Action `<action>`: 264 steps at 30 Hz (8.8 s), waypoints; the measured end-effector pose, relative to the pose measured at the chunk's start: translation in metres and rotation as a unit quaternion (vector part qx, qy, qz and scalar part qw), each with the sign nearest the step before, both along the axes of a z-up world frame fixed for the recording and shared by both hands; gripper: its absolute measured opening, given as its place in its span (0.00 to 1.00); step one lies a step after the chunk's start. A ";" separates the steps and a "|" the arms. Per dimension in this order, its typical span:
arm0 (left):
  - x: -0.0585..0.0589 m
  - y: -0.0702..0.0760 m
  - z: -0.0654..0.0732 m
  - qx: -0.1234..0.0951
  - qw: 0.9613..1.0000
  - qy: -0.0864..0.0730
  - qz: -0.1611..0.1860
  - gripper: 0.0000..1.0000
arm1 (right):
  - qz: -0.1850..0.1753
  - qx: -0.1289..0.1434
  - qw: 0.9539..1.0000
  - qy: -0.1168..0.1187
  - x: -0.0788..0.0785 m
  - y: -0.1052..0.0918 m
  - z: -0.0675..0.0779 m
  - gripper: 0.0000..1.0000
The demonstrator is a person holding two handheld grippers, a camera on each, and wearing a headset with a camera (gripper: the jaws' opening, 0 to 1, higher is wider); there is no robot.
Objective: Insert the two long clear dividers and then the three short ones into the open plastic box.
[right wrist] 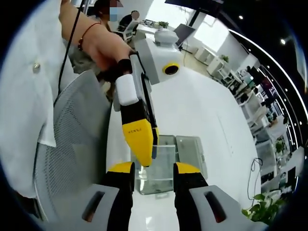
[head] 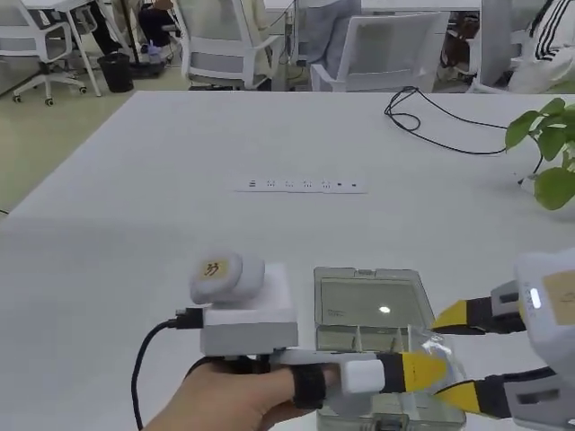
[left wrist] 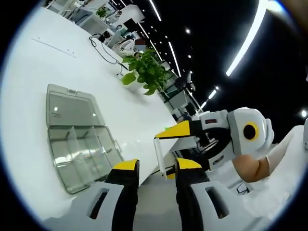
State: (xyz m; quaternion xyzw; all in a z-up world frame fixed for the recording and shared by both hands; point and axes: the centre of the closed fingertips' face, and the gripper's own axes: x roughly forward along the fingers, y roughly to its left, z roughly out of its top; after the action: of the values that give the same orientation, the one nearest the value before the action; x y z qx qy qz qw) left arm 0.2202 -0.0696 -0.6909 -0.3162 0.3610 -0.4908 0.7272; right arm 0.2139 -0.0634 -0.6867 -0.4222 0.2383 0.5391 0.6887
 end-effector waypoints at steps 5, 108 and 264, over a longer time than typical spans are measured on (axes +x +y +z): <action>-0.003 -0.003 0.001 -0.007 1.000 0.003 -0.006 0.12 | 0.005 -0.006 1.000 -0.001 -0.003 0.002 -0.001 0.33; -0.041 0.013 0.012 0.048 0.926 -0.347 -0.137 0.05 | 0.112 0.093 0.957 0.249 -0.035 0.019 0.024 0.03; -0.014 0.091 -0.061 0.189 0.941 -0.270 -0.074 0.90 | 0.003 0.059 0.977 0.204 0.061 0.058 -0.087 0.23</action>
State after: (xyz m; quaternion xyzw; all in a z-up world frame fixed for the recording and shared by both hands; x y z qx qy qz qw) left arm 0.2064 0.0213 -0.7520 -0.0006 0.2597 -0.5328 0.8054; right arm 0.2746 -0.0056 -0.7741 -0.2630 0.3404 0.6286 0.6479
